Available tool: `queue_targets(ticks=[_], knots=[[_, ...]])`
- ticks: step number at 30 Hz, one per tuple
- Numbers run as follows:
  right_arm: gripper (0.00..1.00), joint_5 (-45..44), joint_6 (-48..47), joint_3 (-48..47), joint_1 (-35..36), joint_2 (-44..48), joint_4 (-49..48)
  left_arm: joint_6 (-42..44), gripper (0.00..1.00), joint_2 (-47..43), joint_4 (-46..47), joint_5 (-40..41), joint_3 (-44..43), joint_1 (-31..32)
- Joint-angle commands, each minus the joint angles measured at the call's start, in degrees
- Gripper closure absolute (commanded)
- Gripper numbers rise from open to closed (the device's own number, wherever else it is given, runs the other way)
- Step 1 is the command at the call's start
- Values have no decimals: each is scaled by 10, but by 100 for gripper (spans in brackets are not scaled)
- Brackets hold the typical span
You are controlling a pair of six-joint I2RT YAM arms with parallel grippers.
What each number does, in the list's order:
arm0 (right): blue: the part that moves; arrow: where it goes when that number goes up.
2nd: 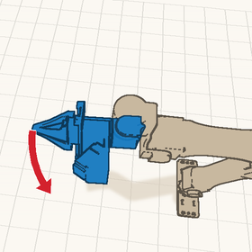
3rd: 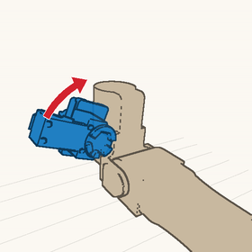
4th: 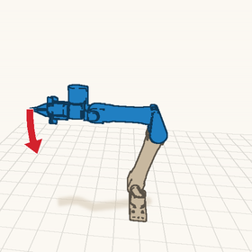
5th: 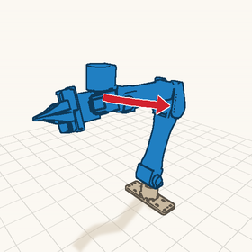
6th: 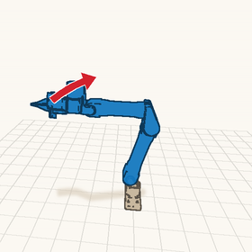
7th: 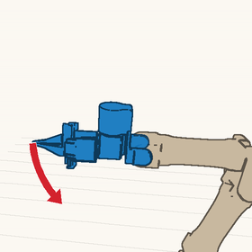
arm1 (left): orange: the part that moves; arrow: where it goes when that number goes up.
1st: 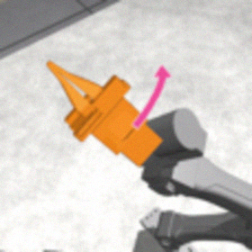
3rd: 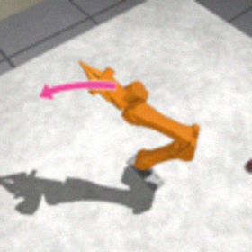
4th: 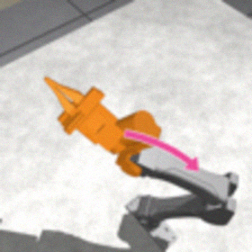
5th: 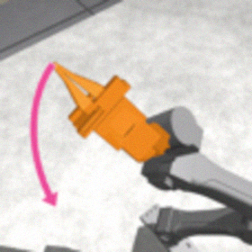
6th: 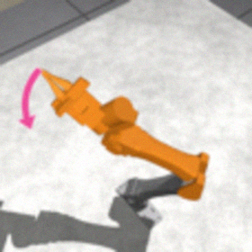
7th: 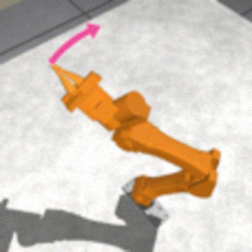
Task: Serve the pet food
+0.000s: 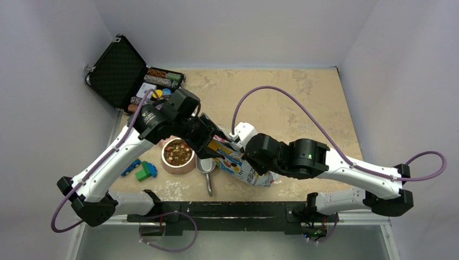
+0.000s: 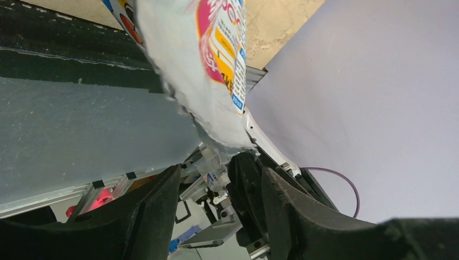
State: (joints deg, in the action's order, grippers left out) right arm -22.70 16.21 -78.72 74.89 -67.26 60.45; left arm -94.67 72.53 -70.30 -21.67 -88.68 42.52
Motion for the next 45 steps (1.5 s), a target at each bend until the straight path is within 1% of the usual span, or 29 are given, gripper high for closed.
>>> queue_targets(ticks=[1,3,6,7,9,10,11,12,13,14,15,17,19,21,26,28,30,32,33,34,35,38,41,43,45], knots=[[100,0,-14,-56,-2,10,-40,-62,39,-7,75,15,46,25],[100,4,-15,-55,-2,12,-39,-66,39,8,101,26,52,28],[100,10,-18,-49,-2,17,-39,-54,40,39,123,44,38,28],[100,8,-21,-48,-2,18,-38,-52,42,47,129,46,33,29],[100,8,-23,-46,0,17,-35,-46,48,53,138,53,29,31],[100,9,-25,-45,0,17,-34,-46,55,52,140,56,31,31],[100,11,-28,-42,0,19,-34,-46,70,47,150,58,40,32],[98,13,-33,-40,1,20,-37,-50,79,40,167,60,55,32],[90,12,-41,-38,2,21,-41,-56,86,32,177,60,67,31],[79,6,-50,-38,5,20,-45,-63,92,23,187,60,78,32],[74,-3,-62,-36,9,18,-51,-71,95,10,195,58,87,31],[67,-11,-102,-23,18,17,-80,-85,97,-9,203,57,99,31],[65,-21,-139,-13,25,11,-108,-97,100,-27,217,51,110,31],[64,-37,-177,-10,25,1,-138,-114,100,-38,224,37,118,30],[65,-67,-260,-20,26,-44,-181,-168,100,-44,230,-32,126,25],[66,-82,-281,-19,27,-55,-194,-172,100,-46,222,-48,124,21],[67,-104,-283,-19,26,-59,-199,-175,100,-51,212,-49,123,20],[71,-138,-282,-18,26,-66,-192,-174,100,-54,220,-54,126,17],[80,-153,-274,-18,26,-71,-182,-174,100,-55,216,-56,125,16],[94,-171,-258,-19,26,-74,-163,-173,100,-55,214,-54,124,16],[100,-184,-230,-22,26,-74,-133,-169,100,-55,208,-51,122,13],[100,-185,-130,-13,23,-27,-73,-146,100,-60,161,-22,112,-3],[100,-161,-41,6,24,17,-25,-141,100,-67,161,-9,121,-22],[100,-141,-27,23,22,30,-24,-143,100,-64,169,-13,123,-26],[100,-158,-11,17,22,21,-14,-138,100,-55,167,-22,111,-26]])
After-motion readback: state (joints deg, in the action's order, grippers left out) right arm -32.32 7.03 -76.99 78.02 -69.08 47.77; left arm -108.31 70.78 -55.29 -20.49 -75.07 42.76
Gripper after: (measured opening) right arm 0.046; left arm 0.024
